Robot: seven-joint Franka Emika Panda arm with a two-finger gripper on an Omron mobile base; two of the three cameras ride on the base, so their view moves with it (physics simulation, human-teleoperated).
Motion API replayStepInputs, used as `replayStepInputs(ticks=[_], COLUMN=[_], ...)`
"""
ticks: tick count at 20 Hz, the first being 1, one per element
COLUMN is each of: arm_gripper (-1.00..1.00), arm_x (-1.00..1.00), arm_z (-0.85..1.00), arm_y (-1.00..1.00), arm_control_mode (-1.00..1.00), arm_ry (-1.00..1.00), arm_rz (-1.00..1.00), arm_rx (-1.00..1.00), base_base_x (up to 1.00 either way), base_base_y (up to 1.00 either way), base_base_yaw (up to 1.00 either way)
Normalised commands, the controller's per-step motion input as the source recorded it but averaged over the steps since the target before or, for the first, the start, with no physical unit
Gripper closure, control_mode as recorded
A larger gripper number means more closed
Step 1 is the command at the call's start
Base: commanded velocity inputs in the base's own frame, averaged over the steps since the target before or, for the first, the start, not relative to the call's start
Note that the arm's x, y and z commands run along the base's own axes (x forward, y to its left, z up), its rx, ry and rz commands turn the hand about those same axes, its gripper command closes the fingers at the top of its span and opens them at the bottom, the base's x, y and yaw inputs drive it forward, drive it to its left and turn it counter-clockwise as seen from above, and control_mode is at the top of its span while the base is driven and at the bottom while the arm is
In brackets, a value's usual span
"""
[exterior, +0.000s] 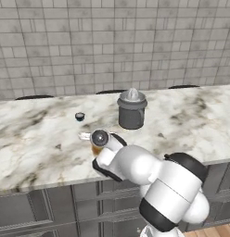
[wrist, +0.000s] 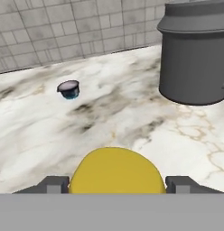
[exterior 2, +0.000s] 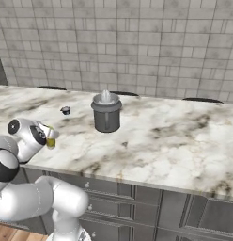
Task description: Move the syrup bottle and mustard from the cabinet to the dining counter.
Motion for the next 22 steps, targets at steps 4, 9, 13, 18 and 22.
replayStepInputs(ticks=[4,9,13,18,22], arm_gripper=[1.00,-1.00,-1.00,-1.00,-1.00], arm_x=[0.18,-0.03,-0.23,-0.21,-0.13], arm_z=[-0.19,-0.32,-0.27,-0.07,0.07], arm_y=[0.04,0.09,0.01,0.00,0.00], arm_control_mode=[-1.00,-1.00,-1.00,-1.00,-1.00], arm_ry=[0.00,0.00,0.00,-0.03,-0.06], arm_rz=[-0.04,-0.04,-0.05,-0.03,-0.04], arm_rx=[0.00,0.00,0.00,0.00,0.00], base_base_x=[0.00,0.00,0.00,0.00,0.00], base_base_y=[0.00,0.00,0.00,0.00,0.00], base_base_yaw=[0.00,0.00,0.00,0.00,0.00])
